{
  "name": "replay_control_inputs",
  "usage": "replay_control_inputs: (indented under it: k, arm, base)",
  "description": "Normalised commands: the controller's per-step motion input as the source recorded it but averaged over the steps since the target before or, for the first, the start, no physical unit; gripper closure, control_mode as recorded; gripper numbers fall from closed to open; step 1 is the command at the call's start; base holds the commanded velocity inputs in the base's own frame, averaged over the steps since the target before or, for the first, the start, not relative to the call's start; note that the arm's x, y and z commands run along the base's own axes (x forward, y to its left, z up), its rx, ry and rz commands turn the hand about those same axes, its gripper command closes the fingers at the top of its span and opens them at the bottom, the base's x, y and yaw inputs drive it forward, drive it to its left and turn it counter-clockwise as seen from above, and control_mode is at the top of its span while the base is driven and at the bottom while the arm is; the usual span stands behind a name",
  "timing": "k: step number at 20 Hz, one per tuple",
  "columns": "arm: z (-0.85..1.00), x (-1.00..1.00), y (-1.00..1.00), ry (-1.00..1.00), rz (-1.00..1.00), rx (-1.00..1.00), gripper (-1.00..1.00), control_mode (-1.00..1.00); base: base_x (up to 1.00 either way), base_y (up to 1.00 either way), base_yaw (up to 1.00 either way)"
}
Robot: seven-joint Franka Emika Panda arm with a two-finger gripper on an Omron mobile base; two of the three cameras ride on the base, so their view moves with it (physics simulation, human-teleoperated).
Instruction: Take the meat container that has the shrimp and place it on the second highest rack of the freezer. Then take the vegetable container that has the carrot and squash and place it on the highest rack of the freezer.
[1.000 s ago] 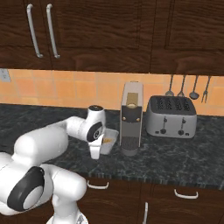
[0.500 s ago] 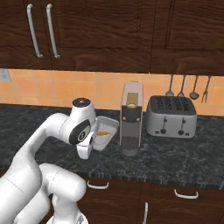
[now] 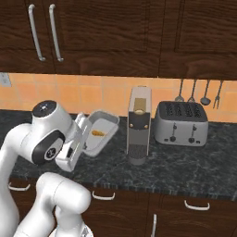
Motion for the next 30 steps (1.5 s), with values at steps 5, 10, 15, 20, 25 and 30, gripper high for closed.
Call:
replay_control_inputs:
  k: [5,10,15,20,25,30]
  arm:
    - [0.35,-0.33,0.00,0.28,-0.01,-0.03,1.00,-1.00]
    - [-0.02,-0.25,0.00,0.00,0.00,0.00,1.00,-1.00]
    - [-0.13,-0.40,-0.02,0.00,-0.01,0.00,1.00,1.00]
    - [0.00,0.00,0.00,0.00,0.00,0.00,1.00,1.00]
    - [0.00,0.00,0.00,0.00,0.00,0.00,1.00,1.00]
    - [0.00,0.00,0.00,0.00,0.00,0.00,1.00,1.00]
  base:
    - [0.00,0.00,0.00]
    - [0.00,0.00,0.00]
    - [-0.60,-0.12,-0.22]
    - [-0.50,0.00,-0.73]
    - [-0.02,-0.16,-0.83]
    - [0.00,-0.10,-0.86]
